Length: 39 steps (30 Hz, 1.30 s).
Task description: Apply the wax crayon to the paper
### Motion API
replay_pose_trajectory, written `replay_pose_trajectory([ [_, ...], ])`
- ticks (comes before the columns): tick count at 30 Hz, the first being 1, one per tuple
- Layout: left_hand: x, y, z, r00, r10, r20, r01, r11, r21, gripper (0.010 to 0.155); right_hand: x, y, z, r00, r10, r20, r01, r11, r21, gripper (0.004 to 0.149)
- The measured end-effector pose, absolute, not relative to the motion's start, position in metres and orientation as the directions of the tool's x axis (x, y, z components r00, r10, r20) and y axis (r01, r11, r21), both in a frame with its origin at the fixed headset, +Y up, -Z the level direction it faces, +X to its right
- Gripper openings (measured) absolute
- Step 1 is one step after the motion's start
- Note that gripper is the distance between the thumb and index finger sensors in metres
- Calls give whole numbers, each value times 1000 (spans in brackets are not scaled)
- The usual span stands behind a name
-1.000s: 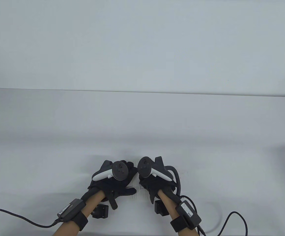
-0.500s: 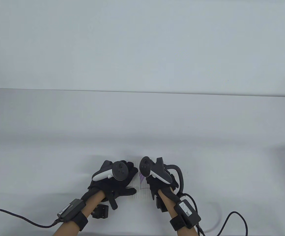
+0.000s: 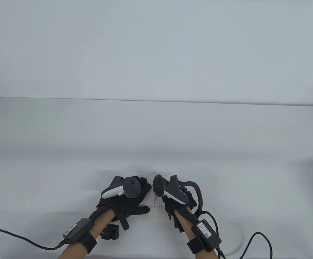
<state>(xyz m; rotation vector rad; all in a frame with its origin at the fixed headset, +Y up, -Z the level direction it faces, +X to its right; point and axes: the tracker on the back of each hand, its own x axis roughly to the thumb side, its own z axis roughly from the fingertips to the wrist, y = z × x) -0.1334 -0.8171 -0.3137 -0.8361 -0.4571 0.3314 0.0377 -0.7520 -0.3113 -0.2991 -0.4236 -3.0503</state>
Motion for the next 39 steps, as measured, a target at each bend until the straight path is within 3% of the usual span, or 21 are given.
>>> replay_pose_trajectory([
  [3,-134,-817,-314,854,453,256,-103,629,-770,85,31,-751,-306,-954,163,252,4,-833,553,41],
  [4,-134,-817,-314,854,453,257,-102,630,-770,85,31,-751,-305,-953,174,246,-6,-828,561,41],
  [9,-134,-817,-314,854,452,257,-101,630,-770,85,44,-752,-317,-990,-39,132,72,-964,255,39],
  [12,-134,-817,-314,854,451,257,-101,630,-770,85,39,-751,-310,-977,-69,201,110,-973,201,40],
  [14,-134,-817,-314,854,451,258,-100,630,-770,85,33,-749,-305,-961,64,271,44,-926,374,41],
  [16,-134,-817,-314,854,451,258,-101,631,-769,85,30,-750,-302,-950,181,256,0,-817,577,41],
  [17,-134,-817,-314,854,451,258,-101,631,-769,85,31,-750,-302,-951,179,254,1,-816,577,41],
  [22,-133,-817,-314,854,452,257,-101,630,-770,85,46,-752,-319,-989,-37,145,74,-963,260,38],
  [25,-133,-817,-314,855,451,258,-101,631,-769,85,42,-752,-313,-981,-58,185,94,-976,195,39],
  [27,-133,-817,-314,855,450,258,-100,631,-769,85,37,-750,-306,-969,-23,245,86,-964,250,40],
  [29,-133,-817,-314,855,451,258,-101,631,-769,85,31,-748,-300,-955,73,289,66,-894,443,40],
  [31,-133,-817,-314,854,452,257,-102,630,-770,85,30,-748,-297,-948,129,290,50,-843,536,41],
  [36,-133,-817,-314,854,452,257,-102,630,-770,86,50,-751,-315,-986,-15,168,63,-956,285,39],
  [39,-133,-817,-313,855,451,257,-101,631,-769,86,55,-754,-319,-989,-36,141,67,-973,219,38],
])
